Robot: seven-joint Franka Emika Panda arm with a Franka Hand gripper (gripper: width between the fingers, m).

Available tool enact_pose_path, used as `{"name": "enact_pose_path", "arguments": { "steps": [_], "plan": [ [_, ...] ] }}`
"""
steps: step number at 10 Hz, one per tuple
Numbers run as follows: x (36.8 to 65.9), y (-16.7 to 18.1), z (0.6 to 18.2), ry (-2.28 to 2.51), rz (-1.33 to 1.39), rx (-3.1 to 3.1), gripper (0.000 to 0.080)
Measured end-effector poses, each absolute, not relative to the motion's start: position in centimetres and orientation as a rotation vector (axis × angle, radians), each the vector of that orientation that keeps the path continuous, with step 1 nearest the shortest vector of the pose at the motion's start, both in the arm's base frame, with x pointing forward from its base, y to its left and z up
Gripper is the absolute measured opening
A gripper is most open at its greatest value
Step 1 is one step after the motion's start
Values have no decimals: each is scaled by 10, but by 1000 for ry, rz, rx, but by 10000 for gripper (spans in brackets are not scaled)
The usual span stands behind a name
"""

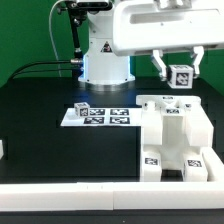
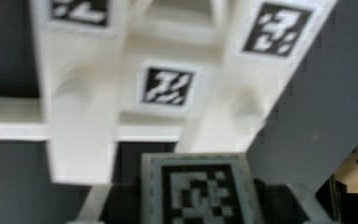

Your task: Assemble chair

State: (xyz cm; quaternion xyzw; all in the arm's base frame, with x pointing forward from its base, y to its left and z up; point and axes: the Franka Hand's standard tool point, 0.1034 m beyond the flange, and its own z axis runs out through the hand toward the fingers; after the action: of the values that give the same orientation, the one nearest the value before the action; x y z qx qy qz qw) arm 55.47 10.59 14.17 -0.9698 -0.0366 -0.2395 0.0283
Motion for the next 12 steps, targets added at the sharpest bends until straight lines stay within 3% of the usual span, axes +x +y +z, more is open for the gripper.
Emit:
{"name": "enact_pose_path", "arguments": {
  "steps": [4,12],
  "plan": [
    [554,120,124,-147,-725,-2995,284],
    [563,116,115,-165,-769,-2996,284]
  ]
}}
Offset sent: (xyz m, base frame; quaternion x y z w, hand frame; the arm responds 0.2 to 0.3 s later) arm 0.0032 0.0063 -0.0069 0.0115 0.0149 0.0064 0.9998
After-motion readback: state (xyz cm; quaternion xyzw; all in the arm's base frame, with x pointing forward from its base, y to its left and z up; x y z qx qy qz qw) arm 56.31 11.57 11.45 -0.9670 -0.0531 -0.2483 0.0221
